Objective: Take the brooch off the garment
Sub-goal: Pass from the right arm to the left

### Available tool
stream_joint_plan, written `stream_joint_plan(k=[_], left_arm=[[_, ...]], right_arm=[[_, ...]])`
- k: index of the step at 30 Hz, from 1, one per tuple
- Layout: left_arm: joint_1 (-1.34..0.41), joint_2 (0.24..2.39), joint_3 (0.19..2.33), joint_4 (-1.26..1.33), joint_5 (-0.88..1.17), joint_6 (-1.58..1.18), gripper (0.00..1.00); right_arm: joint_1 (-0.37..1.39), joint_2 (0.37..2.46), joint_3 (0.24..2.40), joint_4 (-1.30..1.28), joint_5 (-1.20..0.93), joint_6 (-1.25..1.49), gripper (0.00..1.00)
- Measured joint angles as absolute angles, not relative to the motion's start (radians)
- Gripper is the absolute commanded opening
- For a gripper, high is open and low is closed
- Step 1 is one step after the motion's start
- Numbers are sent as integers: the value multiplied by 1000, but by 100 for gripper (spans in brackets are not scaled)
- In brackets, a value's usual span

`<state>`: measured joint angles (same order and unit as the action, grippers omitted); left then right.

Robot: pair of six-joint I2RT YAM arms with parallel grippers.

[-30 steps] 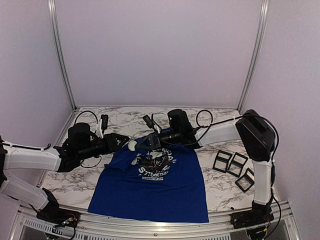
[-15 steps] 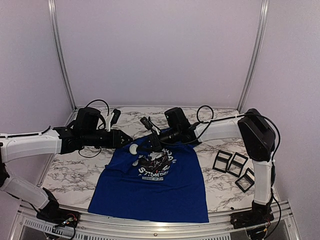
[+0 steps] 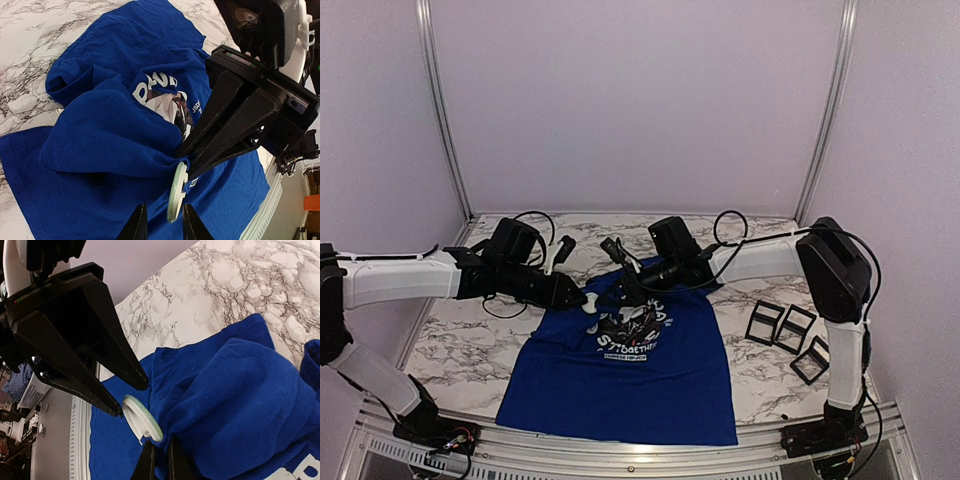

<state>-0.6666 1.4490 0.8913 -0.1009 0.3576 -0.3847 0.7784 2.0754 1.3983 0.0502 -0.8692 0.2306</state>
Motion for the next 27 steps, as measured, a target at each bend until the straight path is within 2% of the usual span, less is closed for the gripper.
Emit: stream_joint_plan(k=[4, 9, 12, 19, 27], left_arm=[[-667, 1473, 899, -101, 375, -384, 18], [-667, 1485, 901, -92, 399, -394, 0], [-667, 1491, 901, -78, 418, -394, 0], [-664, 1492, 870, 1, 432, -442, 0], [-667, 1490, 701, 284, 407, -630, 0]], right_arm=[[778, 2075, 1399, 46, -869, 228, 0], [779, 2075, 1399, 43, -868, 226, 0], [778, 2075, 1399, 40, -861, 227, 0], [778, 2063, 1386, 64, -828, 270, 24], [774, 2009, 1314, 162, -771, 398, 47]])
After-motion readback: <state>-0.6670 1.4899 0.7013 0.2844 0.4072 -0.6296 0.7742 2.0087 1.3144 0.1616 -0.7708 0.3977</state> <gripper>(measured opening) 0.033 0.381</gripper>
